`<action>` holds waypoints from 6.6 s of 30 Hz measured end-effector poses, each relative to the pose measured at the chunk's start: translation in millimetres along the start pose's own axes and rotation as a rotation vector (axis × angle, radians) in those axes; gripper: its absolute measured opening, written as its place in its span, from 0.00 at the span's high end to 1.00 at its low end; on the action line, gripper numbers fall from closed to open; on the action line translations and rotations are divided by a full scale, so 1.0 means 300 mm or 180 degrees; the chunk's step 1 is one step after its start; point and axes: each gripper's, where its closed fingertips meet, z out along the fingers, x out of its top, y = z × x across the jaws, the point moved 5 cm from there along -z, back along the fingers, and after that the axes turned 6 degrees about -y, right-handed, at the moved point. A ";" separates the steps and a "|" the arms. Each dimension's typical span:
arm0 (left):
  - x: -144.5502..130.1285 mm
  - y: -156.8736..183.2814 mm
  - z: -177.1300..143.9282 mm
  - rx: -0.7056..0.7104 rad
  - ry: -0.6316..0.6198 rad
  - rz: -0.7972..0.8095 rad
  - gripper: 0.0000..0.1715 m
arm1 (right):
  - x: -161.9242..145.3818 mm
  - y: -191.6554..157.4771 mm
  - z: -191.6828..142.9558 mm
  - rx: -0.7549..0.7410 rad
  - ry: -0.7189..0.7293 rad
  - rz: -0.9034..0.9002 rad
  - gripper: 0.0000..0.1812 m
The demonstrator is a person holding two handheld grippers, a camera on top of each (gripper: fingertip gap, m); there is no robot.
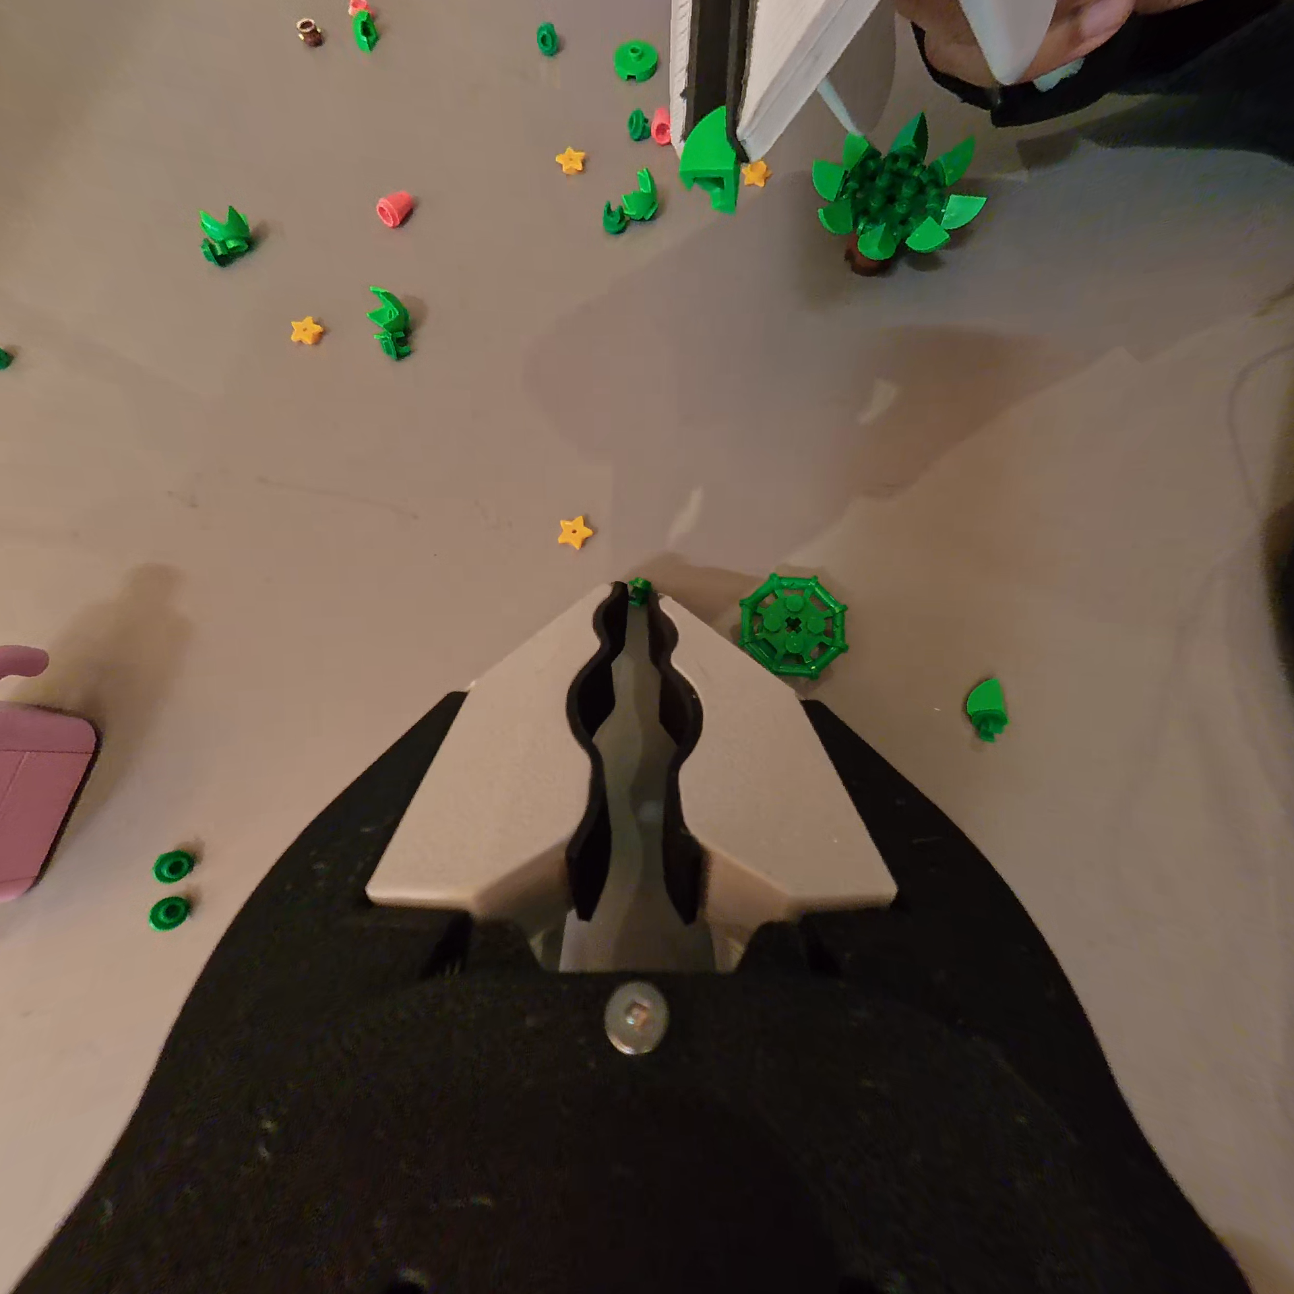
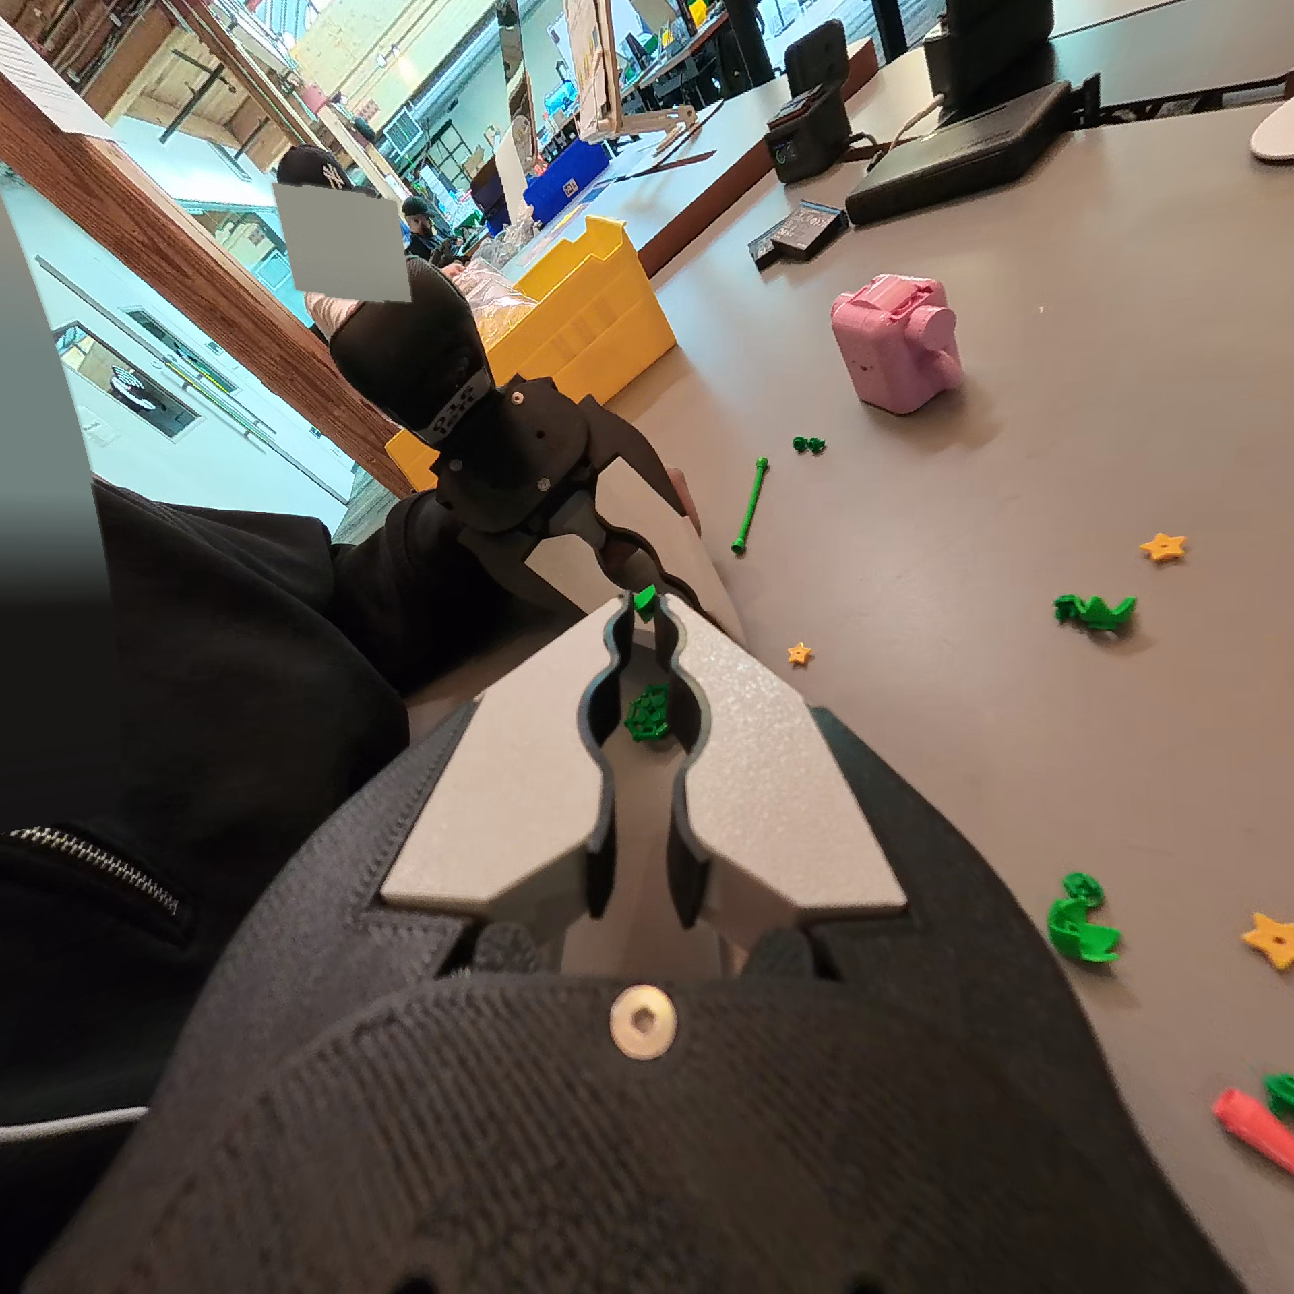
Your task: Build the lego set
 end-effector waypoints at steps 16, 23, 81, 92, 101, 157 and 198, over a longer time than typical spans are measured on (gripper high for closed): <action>-0.003 -0.003 0.001 -0.0024 -0.0013 0.0015 0.96 | 0.000 -0.003 0.001 0.0021 -0.0003 -0.0004 0.98; -0.005 0.003 0.004 -0.0032 -0.0043 0.0061 0.99 | 0.001 -0.006 0.001 0.0022 -0.0003 -0.0018 0.98; 0.168 0.088 -0.102 0.1563 0.0953 0.1383 1.00 | -0.017 -0.002 0.025 0.0069 -0.0067 0.0358 0.98; 0.175 0.089 -0.098 0.1623 0.0913 0.1380 1.00 | -0.012 -0.005 0.018 -0.0038 -0.0088 0.0281 0.98; 0.169 0.089 -0.093 0.1594 0.0865 0.1380 1.00 | -0.019 -0.003 0.021 -0.0108 -0.0161 0.0195 0.98; 0.185 0.115 -0.086 0.1669 0.0862 0.1372 1.00 | -0.035 0.006 0.019 0.0183 -0.0179 0.0667 0.98; 0.025 0.124 -0.075 -0.0019 0.0368 0.0470 0.76 | -0.062 0.014 0.036 0.0163 -0.0745 0.0760 0.98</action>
